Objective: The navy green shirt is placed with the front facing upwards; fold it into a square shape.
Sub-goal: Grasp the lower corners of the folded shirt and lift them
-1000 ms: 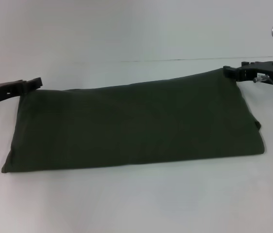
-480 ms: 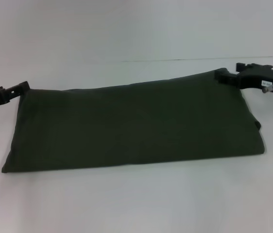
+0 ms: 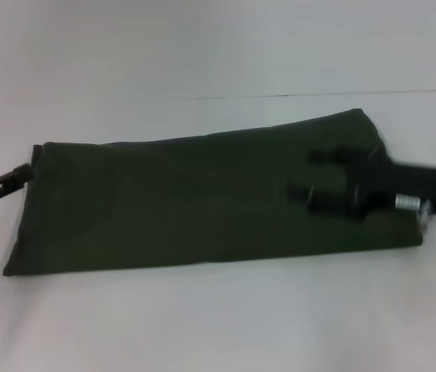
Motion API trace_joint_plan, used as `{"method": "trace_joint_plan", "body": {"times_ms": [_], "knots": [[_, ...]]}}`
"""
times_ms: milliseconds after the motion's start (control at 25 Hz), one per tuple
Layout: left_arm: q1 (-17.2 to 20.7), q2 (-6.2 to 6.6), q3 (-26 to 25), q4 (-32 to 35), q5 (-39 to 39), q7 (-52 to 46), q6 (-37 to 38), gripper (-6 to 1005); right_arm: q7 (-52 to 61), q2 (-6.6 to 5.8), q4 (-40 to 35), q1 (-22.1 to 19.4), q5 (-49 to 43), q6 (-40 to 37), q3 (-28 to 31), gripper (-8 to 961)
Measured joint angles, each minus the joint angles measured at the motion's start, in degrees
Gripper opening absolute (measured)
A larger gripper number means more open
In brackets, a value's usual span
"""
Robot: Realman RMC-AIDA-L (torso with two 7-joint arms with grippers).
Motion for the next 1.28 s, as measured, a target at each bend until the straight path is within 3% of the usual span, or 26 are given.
{"method": "trace_joint_plan", "body": {"times_ms": [200,320,640,1280], "knots": [[0.22,-0.32,0.64,1.68,5.71,-3.25,0.24,897,-4.81,-0.01,-0.71,-2.04,-1.14,-9.77,-5.78,809],[0.02,-0.32,0.92,3.78,10.52,-7.69,1.42,892,-3.77,0.00,-2.07,-3.12,-1.78,-10.43,-8.53,809],[0.03,0.06,0.92,8.94,22.19,-18.02,6.58,879,-3.35,0.15,-2.20,-3.22,-2.07,-9.51,-9.05,804],[-0.24,-0.13,2.39,6.84,23.83,-18.73,4.02,853,-1.83,0.21,-2.32,-1.88,-2.15,-7.39,-9.26,794]]}}
